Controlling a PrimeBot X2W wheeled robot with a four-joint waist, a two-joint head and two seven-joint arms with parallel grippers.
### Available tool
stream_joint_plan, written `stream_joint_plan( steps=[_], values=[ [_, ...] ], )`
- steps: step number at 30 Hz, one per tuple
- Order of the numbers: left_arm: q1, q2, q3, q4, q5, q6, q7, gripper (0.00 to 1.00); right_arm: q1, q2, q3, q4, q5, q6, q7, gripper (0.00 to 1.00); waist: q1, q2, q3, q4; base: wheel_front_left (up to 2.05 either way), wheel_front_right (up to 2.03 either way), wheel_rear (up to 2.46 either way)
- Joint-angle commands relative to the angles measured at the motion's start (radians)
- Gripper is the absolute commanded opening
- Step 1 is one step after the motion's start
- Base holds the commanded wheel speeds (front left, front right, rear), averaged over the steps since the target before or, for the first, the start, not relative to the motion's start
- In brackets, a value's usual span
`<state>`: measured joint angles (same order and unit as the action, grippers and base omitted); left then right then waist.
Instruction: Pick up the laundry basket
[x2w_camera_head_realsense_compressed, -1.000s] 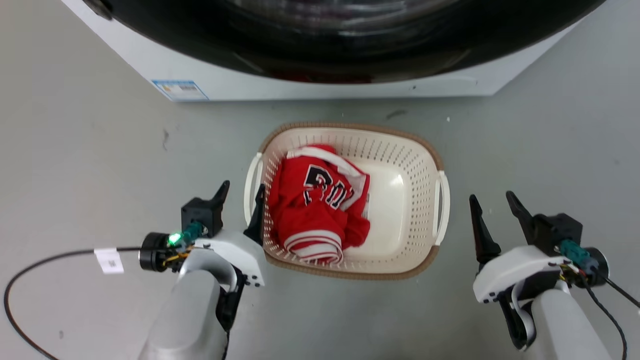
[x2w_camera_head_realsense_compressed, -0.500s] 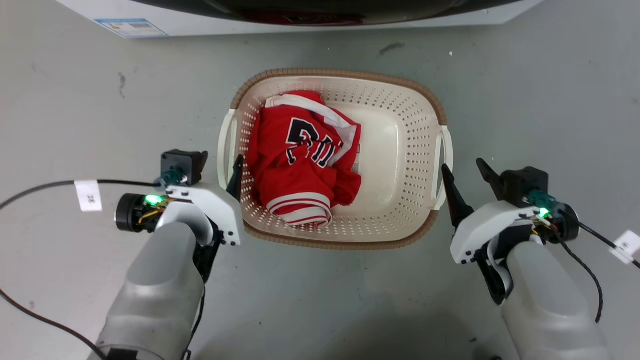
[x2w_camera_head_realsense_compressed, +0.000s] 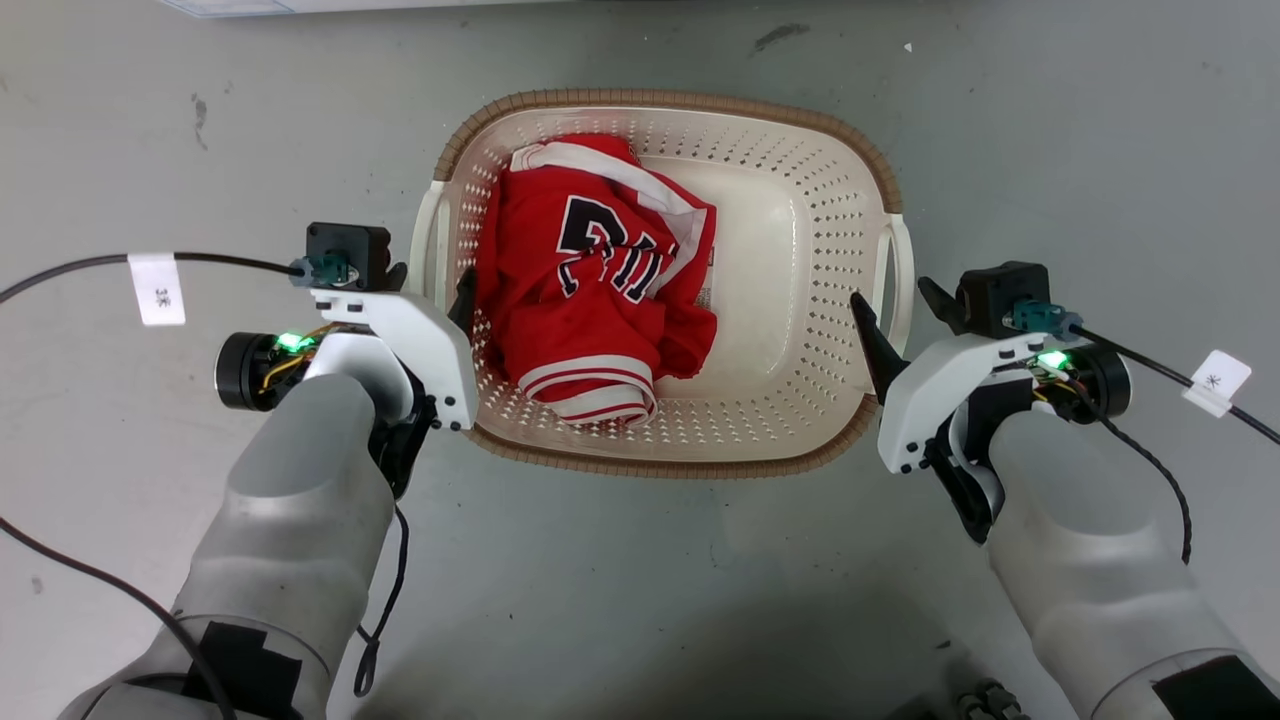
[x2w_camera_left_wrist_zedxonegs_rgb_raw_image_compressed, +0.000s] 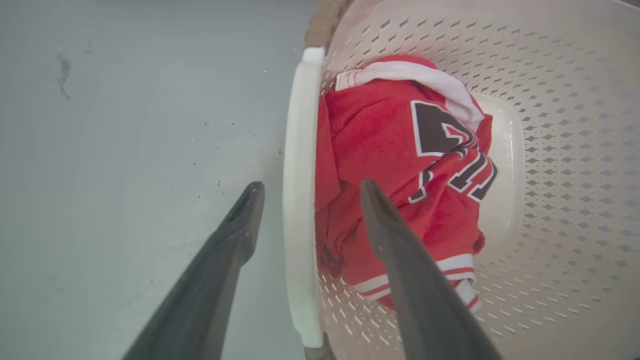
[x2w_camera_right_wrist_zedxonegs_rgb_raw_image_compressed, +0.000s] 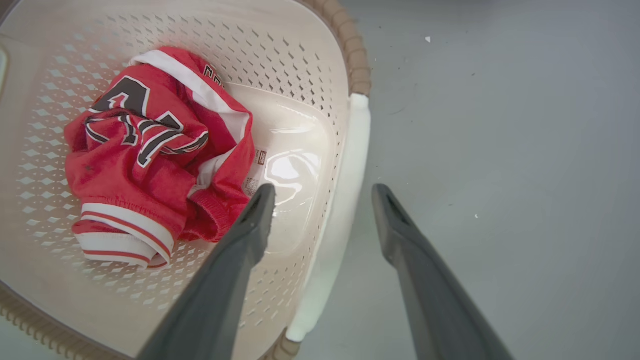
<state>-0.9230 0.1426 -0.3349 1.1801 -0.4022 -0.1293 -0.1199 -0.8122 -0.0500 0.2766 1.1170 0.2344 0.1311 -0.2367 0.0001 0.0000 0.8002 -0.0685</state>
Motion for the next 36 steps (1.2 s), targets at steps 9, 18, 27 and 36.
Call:
stream_joint_plan(
  steps=[9, 18, 27, 36],
  values=[
    [-0.024, 0.014, -0.101, -0.012, -0.106, -0.002, 0.089, 0.0, -0.062, 0.001, 0.094, 0.058, 0.11, 0.0, 0.027, 0.0, -0.0001, 0.0, 0.013, 0.006, 0.0, 0.0, 0.0],
    [-0.01, 0.017, -0.191, -0.034, -0.198, -0.003, 0.1, 0.0, -0.061, 0.006, 0.165, 0.086, 0.178, 0.002, 0.019, 0.0, -0.0001, 0.0, -0.006, 0.011, 0.0, 0.0, 0.0],
    [0.026, -0.007, -0.276, -0.026, -0.292, -0.007, 0.166, 0.0, -0.038, 0.004, 0.234, 0.092, 0.263, 0.006, 0.085, 0.0, -0.0001, 0.0, -0.107, 0.033, 0.0, 0.0, 0.0],
    [0.08, -0.041, -0.329, 0.0, -0.374, -0.007, 0.231, 0.0, -0.001, -0.013, 0.297, 0.087, 0.357, 0.006, 0.208, 0.0, -0.0001, 0.0, -0.289, 0.059, 0.0, 0.0, 0.0]
  ],
)
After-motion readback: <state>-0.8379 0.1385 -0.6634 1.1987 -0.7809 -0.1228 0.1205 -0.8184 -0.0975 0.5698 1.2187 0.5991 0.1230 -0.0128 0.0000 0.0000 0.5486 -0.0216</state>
